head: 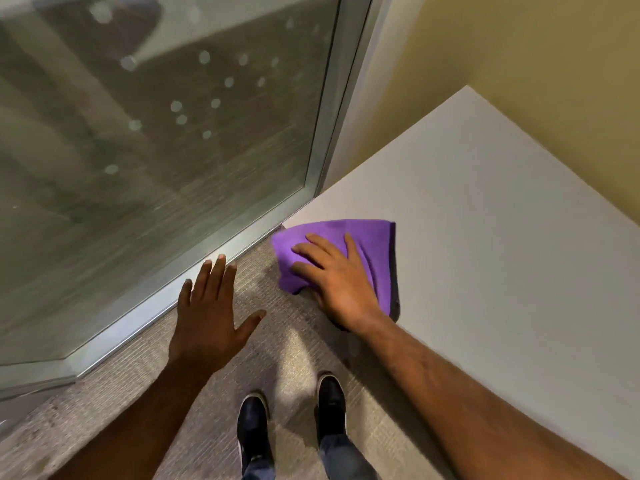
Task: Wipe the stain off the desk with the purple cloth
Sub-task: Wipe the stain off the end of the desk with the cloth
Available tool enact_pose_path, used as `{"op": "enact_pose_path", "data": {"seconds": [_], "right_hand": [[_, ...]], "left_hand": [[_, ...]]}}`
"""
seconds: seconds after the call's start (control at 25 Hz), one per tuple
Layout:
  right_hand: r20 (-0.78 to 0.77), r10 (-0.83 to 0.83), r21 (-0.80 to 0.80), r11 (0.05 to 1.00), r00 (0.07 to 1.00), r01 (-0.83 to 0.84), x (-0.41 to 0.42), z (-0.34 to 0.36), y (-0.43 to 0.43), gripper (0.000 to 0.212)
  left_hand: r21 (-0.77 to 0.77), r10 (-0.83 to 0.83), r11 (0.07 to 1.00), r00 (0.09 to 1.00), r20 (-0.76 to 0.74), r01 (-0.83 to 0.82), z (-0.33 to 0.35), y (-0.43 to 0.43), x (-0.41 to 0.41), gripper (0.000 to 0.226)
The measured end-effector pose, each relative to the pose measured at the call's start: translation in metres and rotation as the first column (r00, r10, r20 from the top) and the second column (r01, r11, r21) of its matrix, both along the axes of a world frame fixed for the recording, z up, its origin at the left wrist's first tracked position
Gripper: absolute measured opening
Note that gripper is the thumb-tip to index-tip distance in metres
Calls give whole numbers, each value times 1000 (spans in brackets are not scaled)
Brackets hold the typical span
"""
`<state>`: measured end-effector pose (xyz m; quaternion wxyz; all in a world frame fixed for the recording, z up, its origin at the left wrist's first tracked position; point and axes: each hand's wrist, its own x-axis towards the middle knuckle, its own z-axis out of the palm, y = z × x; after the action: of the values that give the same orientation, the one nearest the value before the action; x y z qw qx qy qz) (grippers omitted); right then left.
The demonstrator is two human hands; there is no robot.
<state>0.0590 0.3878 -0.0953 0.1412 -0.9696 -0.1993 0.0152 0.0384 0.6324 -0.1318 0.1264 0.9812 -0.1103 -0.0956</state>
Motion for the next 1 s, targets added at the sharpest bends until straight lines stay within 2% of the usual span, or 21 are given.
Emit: {"op": "enact_pose_path", "data": {"seconds": [0.12, 0.28, 0.36, 0.44, 0.52, 0.6, 0.76, 1.0], "right_hand": [[67, -73, -18, 997, 995, 74, -52, -1, -32, 46], [73, -249, 68, 967, 966, 244, -117, -4, -71, 31], [14, -449, 138, 886, 893, 443, -132, 2, -81, 31], [-48, -634, 201, 751, 772, 629, -129, 8, -84, 35], [-69, -732, 230, 650, 678, 725, -106, 8, -82, 40], [-75, -768, 198, 614, 636, 764, -71, 5, -81, 47], [-85, -710, 35, 699, 699, 714, 1, 0, -67, 57], [-34, -537, -91, 842, 843, 532, 58, -4, -18, 73]], "left_hand": [[-18, -44, 999, 999, 24, 45, 8, -2, 7, 93], [-14, -90, 996, 995, 44, 90, 15, -2, 21, 92], [-16, -105, 994, 993, 53, 106, 17, -3, 28, 91], [-20, -117, 993, 991, 59, 118, 19, -5, 33, 91], [-22, -125, 992, 990, 66, 127, 18, -5, 35, 92], [-16, -142, 990, 988, 64, 143, 17, -6, 36, 93], [-28, -148, 988, 987, 68, 150, 15, -3, 34, 92], [-41, -116, 992, 991, 64, 118, 10, 10, 25, 94]]}}
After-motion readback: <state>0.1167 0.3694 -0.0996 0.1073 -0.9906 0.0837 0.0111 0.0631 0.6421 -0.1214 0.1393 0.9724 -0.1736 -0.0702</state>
